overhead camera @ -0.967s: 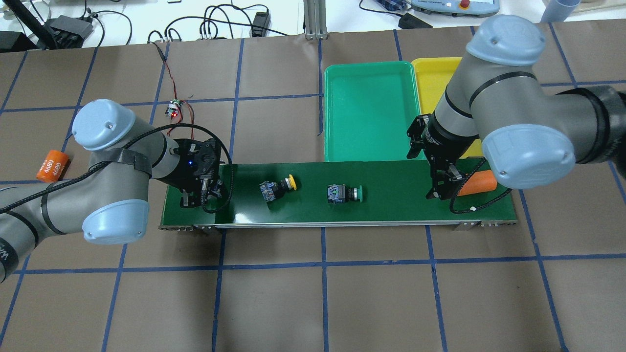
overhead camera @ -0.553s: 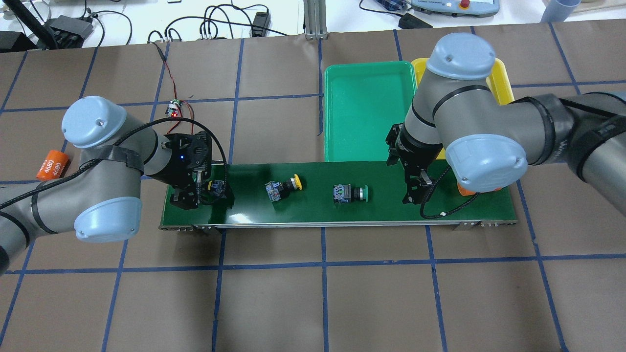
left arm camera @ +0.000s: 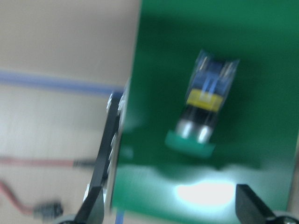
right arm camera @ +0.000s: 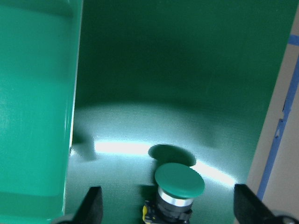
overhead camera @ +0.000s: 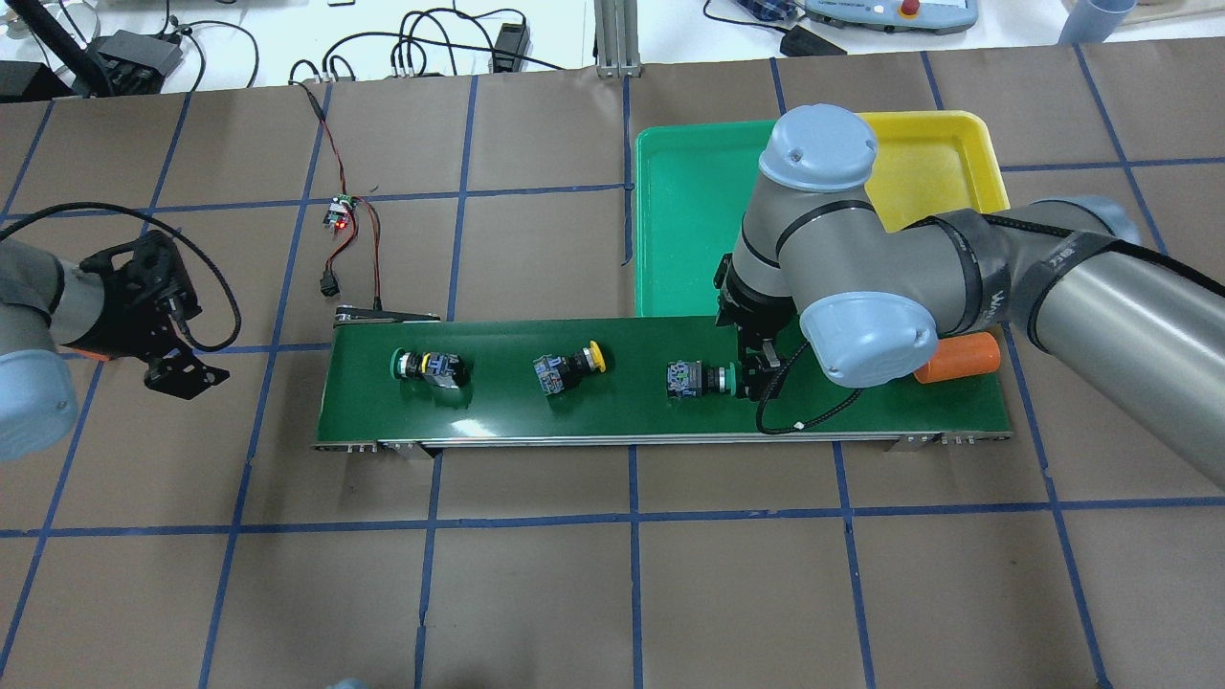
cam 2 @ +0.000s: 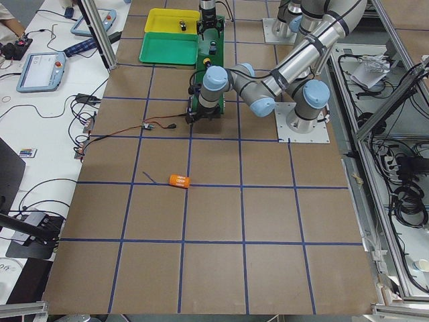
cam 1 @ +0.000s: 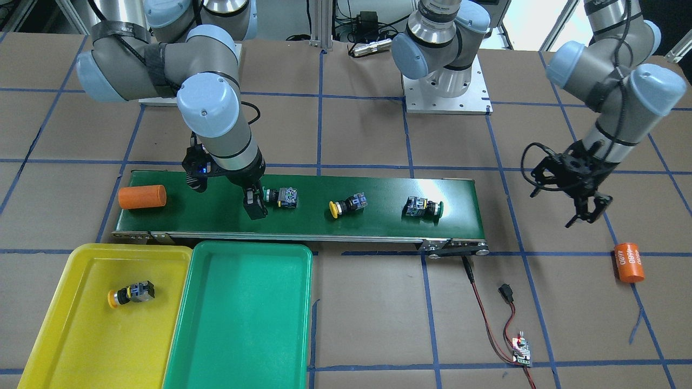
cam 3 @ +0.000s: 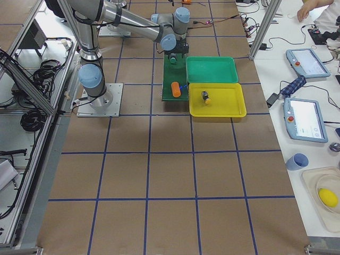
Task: Sort buttons by color to trays
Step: 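Grasp green button with right gripper while left grasps orange cylinder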
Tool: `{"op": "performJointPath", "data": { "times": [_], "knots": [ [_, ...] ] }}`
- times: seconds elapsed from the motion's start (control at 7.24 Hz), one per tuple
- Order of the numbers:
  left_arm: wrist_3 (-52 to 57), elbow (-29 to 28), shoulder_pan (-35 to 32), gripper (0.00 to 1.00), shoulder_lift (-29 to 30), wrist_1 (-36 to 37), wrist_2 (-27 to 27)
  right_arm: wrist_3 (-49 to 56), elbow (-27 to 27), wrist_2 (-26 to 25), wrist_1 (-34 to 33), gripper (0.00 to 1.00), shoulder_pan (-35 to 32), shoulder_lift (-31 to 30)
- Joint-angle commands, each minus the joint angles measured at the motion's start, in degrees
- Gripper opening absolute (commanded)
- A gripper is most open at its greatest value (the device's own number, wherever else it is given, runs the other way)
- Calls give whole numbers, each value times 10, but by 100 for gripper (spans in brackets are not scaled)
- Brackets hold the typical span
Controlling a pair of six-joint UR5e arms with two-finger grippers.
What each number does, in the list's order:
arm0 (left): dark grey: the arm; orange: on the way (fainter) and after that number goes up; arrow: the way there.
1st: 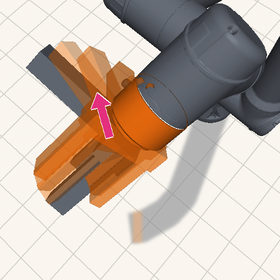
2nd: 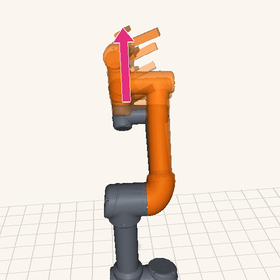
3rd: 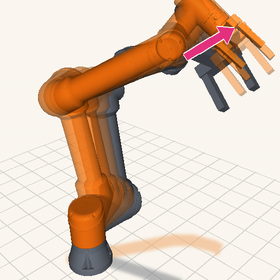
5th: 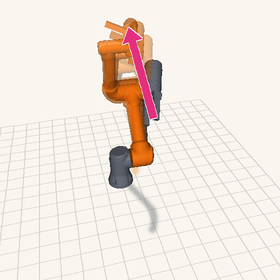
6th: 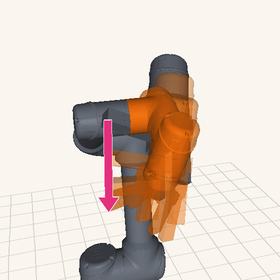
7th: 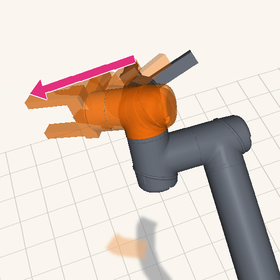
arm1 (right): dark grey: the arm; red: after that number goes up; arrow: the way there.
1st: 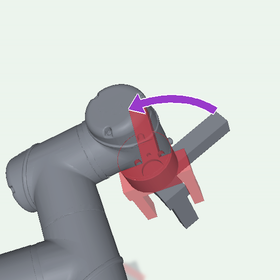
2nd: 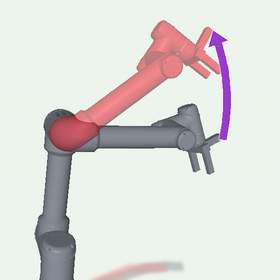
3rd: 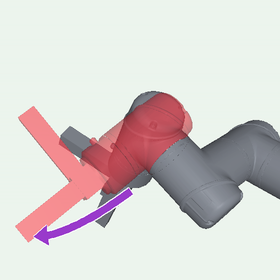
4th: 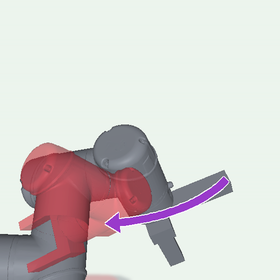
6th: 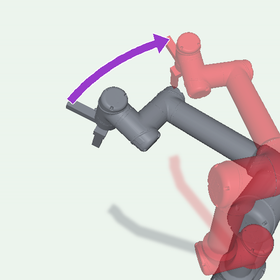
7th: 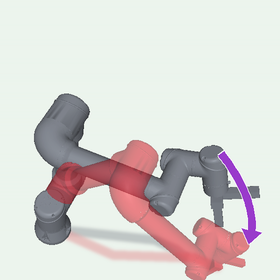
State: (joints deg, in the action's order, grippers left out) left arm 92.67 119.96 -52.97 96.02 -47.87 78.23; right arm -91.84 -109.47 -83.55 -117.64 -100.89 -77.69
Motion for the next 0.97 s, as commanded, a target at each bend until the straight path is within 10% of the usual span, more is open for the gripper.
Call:
{"op": "performJointPath", "data": {
  "times": [0.0,0.41,0.69,0.83],
  "knots": [
    [-73,-94,60,100,89,1,2,-4,0,1,-1,100,-4,10],
    [-222,-239,63,100,229,1,41,-7,-1,0,0,100,-14,15],
    [-227,-237,72,100,265,2,41,-4,-6,0,1,100,-16,20],
    [-223,-242,72,68,279,5,45,-1,-15,-3,0,68,-16,24]
  ]
}}
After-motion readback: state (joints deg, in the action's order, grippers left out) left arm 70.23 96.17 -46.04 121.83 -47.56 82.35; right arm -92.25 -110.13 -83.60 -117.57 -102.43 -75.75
